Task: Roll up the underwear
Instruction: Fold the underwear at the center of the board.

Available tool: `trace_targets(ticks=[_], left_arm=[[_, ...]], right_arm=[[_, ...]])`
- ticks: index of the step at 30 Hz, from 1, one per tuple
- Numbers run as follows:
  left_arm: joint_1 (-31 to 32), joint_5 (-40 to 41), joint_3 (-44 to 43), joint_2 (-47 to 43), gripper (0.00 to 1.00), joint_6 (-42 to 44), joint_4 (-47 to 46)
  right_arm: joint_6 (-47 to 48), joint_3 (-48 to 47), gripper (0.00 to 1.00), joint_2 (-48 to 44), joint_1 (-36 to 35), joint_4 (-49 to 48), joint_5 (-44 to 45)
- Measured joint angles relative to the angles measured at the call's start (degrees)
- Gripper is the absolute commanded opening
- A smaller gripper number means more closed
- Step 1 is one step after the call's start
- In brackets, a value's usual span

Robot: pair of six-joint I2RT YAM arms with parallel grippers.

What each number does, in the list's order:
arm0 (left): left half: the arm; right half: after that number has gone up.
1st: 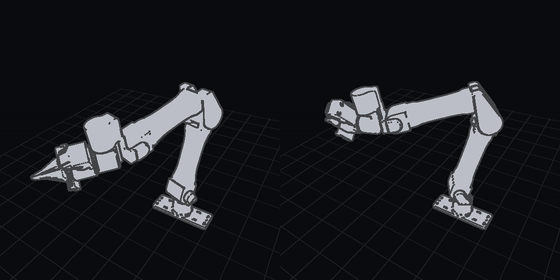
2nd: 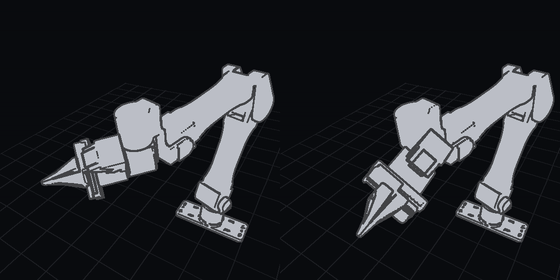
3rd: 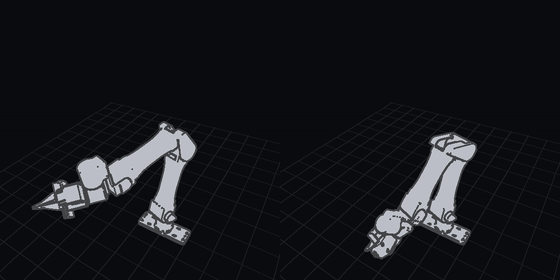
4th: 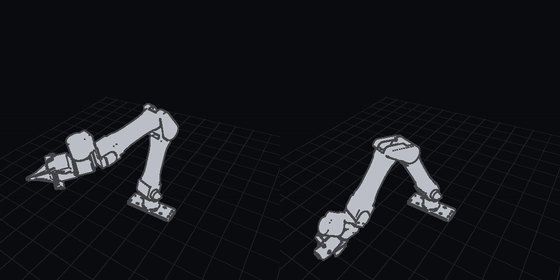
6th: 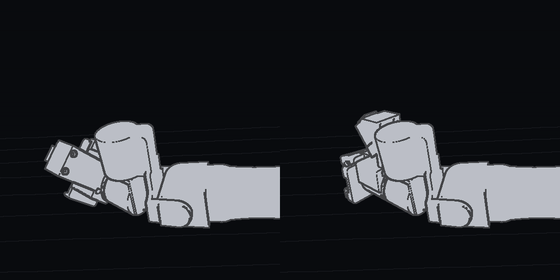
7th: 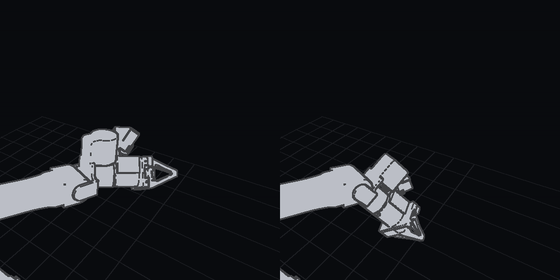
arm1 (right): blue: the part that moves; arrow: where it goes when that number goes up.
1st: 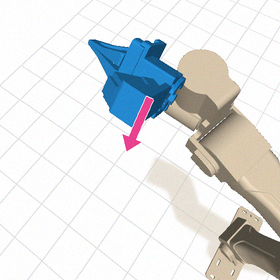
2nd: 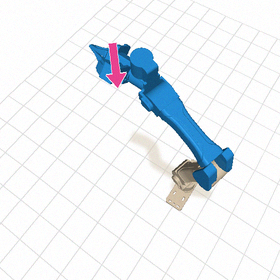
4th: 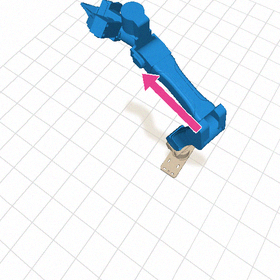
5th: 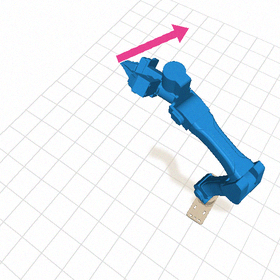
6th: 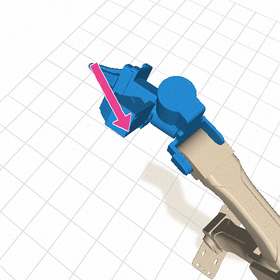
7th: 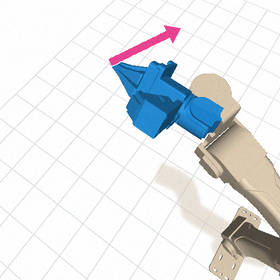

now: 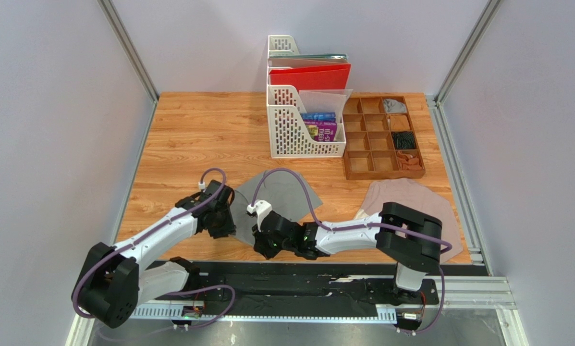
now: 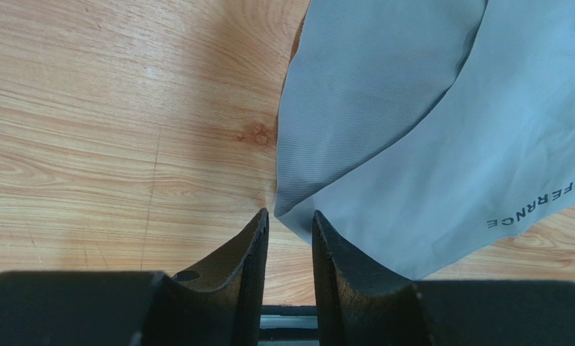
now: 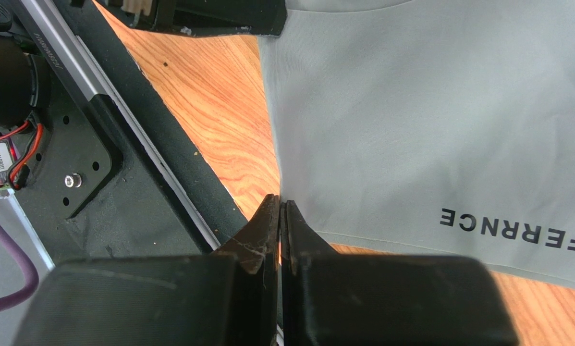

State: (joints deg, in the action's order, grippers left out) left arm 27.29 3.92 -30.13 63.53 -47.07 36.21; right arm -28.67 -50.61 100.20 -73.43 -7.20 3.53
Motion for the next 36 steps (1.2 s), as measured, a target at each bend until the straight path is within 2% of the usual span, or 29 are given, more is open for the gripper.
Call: trace_targets(ticks=[9,15,28,36], left_arm=[[0.85,0.02,0.0,1.22,0.22,-0.24,-0.07],[1.01,0.72,0.0,1.25,0.0,-0.48,-0.07],[1.57,2.8,-0.35,0.35,0.0,-0.44,-0.63],[2.23,3.02,-5.81,-0.76,0.0,0.04,-0.2]], right_arm=[[-0.02,0.0,0.0,0.07,0.0,0.0,0.02],[-0.02,0.0,0.0,0.07,0.0,0.0,0.02],[-0.02,0.0,0.0,0.07,0.0,0.0,-0.61],[-0.02,0.0,0.0,-1.68,0.09,1.18,-0.76]])
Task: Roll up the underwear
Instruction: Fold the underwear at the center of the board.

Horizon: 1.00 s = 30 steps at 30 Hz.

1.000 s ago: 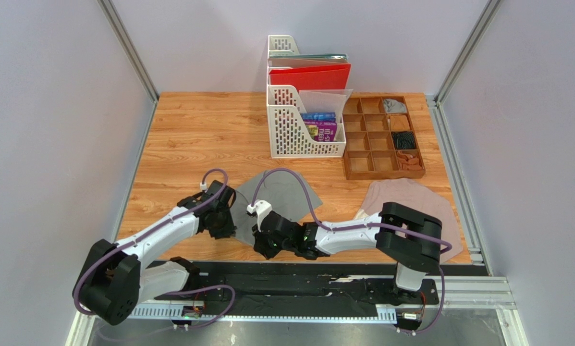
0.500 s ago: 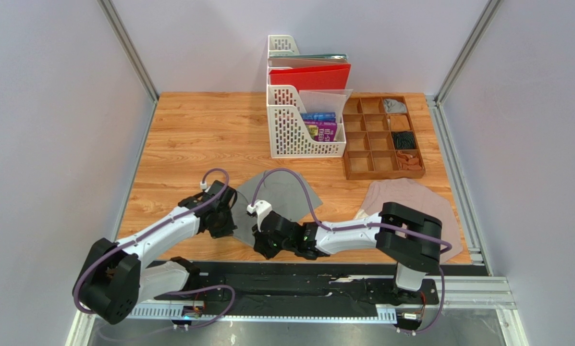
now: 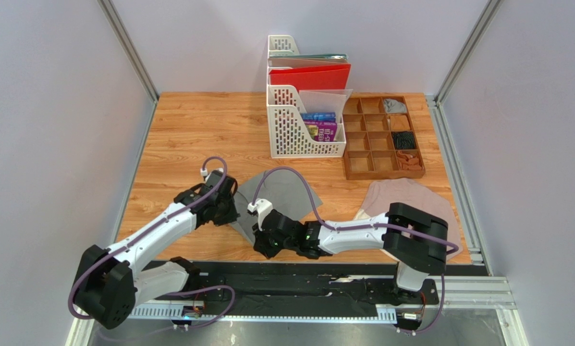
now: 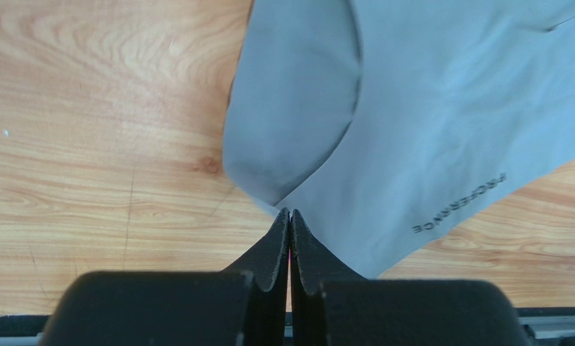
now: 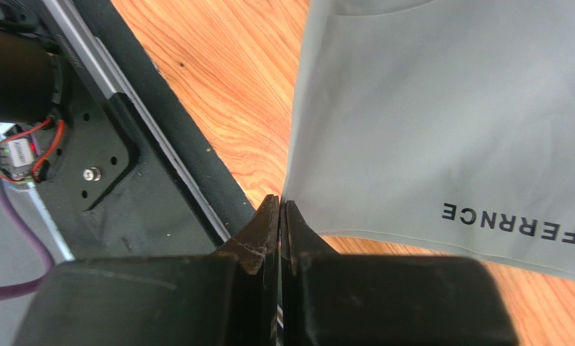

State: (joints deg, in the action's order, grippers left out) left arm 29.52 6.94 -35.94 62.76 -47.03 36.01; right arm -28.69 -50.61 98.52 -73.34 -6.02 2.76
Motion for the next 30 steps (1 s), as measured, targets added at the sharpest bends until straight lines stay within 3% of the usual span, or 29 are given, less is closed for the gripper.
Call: trace_targets(ticks=[10,12,13,15,16,19,22,30], left_arm=[[1.88,1.16,-7.98,6.82,0.0,2.03,-0.13],[2.03,1.11,-8.81,7.72,0.06,2.51,-0.2],[2.08,1.11,-8.96,7.85,0.16,2.67,-0.26],[2.16,1.16,-9.01,7.85,0.27,3.15,-0.24],[2.19,1.16,-9.01,7.87,0.38,3.32,-0.24],[2.27,1.07,-9.01,7.85,0.5,3.96,-0.44],[2.27,1.11,-9.14,7.82,0.57,4.42,-0.74],[2.27,-0.39,-12.09,8.02,0.56,6.95,-1.79]], right_arm=[[0.52,1.31,0.0,-6.71,4.59,1.97,1.25],[0.96,1.68,0.0,-7.56,6.08,2.4,1.31],[1.18,1.84,0.0,-7.72,6.6,2.45,1.36],[1.66,1.95,0.0,-7.76,7.61,3.02,1.7],[1.86,1.97,0.0,-7.76,7.8,3.48,1.75],[2.16,2.03,0.0,-7.76,8.57,3.67,1.7],[2.4,2.05,0.0,-7.76,9.75,3.76,1.66],[2.67,2.05,0.0,-7.76,13.94,5.16,1.68]])
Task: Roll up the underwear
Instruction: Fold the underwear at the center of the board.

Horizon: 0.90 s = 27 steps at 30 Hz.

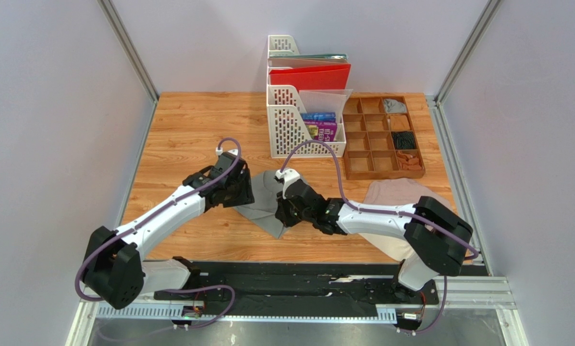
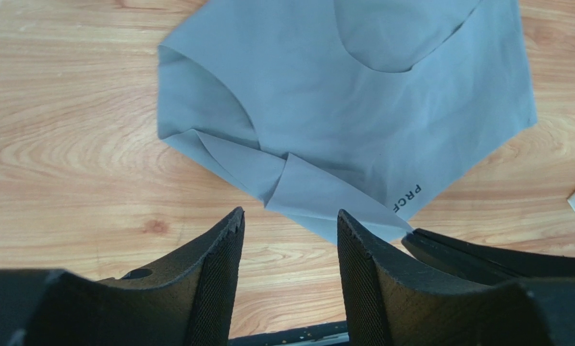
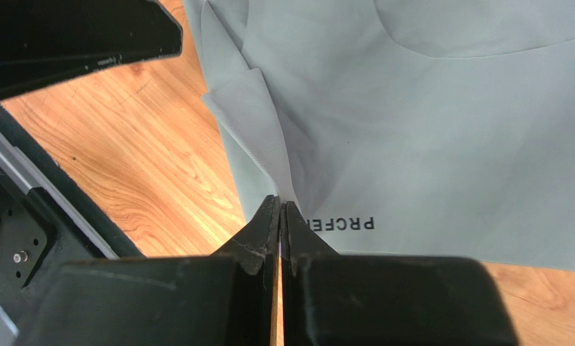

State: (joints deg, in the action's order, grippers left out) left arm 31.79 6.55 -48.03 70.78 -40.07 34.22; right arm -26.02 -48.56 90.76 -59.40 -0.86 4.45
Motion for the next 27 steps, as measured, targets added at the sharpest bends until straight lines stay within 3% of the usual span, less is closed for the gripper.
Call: trace_targets(ticks=[9,27], left_arm=[[0.55,-4.81,3.34,2.43,0.54,0.76,-6.05],[0.74,-5.68,4.2,3.69,0.54,1.01,-9.75]], right_arm=[[-0.02,0.33,0.0,0.0,1.7,0.66,0.07],[0.72,2.8,0.0,-3.1,10.38,3.1,0.9]])
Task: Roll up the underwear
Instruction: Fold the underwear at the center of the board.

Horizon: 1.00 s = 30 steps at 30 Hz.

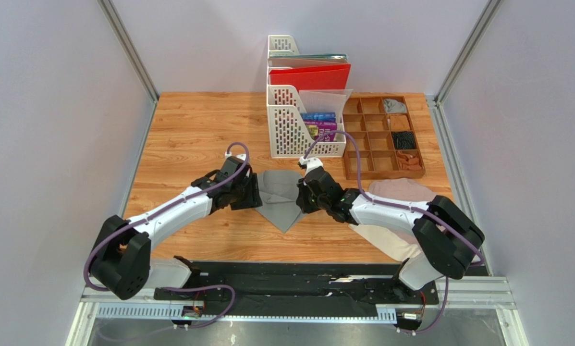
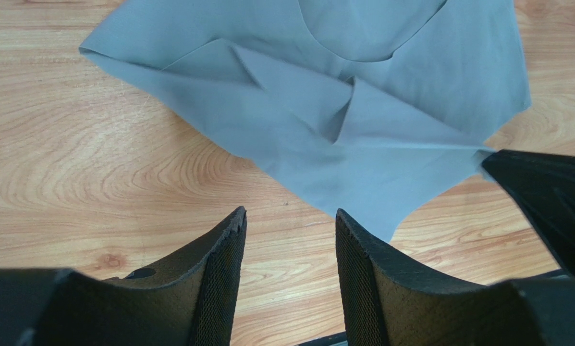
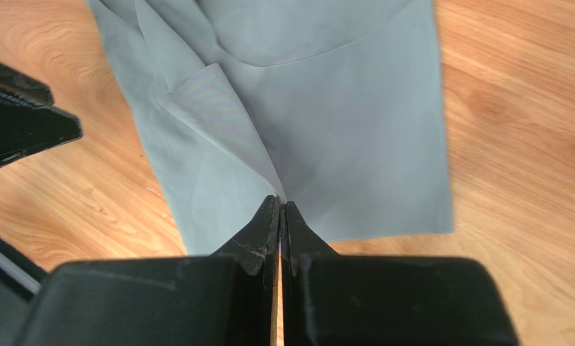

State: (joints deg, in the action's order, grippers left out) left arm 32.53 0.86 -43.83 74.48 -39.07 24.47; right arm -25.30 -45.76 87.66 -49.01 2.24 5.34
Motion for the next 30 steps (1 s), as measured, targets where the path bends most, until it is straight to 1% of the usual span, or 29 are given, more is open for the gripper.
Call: trace_targets(ticks=[14,19,30], left_arm=[[0.0,-0.02,-0.04,1.27,0.54,0.66,-0.22],[0.02,0.74,-0.63,2.36,0.57,1.53,-0.33],[0.0,3.3,-12.41,10.12,0.57,5.14,-0.72]], right_arm=[[0.96,2.69,0.0,-2.34,4.24,1.66,0.39],[1.36,2.82,0.0,-3.1,4.98,1.84,0.55],[2.54,2.8,0.0,-4.13,7.82,2.23,0.59]])
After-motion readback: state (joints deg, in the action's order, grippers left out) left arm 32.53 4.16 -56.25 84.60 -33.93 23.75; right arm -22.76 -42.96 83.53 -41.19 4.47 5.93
